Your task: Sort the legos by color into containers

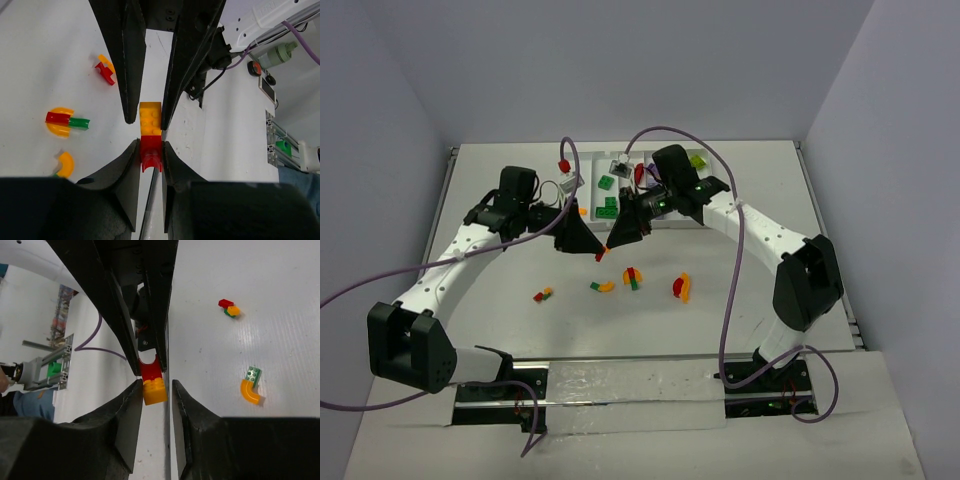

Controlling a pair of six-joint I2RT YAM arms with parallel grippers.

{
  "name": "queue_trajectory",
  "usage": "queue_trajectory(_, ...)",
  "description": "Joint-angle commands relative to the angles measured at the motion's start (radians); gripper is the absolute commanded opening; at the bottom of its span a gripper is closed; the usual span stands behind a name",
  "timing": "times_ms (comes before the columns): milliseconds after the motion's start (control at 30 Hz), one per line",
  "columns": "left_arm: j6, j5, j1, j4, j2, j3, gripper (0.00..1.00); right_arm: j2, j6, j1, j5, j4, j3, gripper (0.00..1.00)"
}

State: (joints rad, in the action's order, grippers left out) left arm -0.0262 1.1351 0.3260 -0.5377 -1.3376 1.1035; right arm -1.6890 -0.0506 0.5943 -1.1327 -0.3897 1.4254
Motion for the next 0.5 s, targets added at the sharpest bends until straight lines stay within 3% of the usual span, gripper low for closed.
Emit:
queue_trajectory(0,-0.003,0.025,0.005,0.039,0.006,-0.001,0.00,0.011,0.031,0.015,-0.013,0.004,0.038,0.13)
queue_trajectory(67,-0.013,0.017,0.004,0.035,0.007,0.001,0.00,0.009,0.040,0.015,-0.009,-0.030,0.042,0.03)
queue_trajectory(133,-0.043,-0.001,-0.002,0.013,0.003,0.012,0.00,0.016,0.082,0.015,0.002,-0.057,0.032,0.00)
queue_trajectory(300,-0.134,-0.036,-0.066,-0.033,-0.031,0.049,0.00,0.060,0.124,-0.032,0.049,-0.092,-0.062,0.00)
queue_trajectory(467,-0.095,-0.149,-0.060,0.055,-0.090,0.092,0.00,0.096,0.157,-0.113,0.087,-0.126,-0.129,0.00)
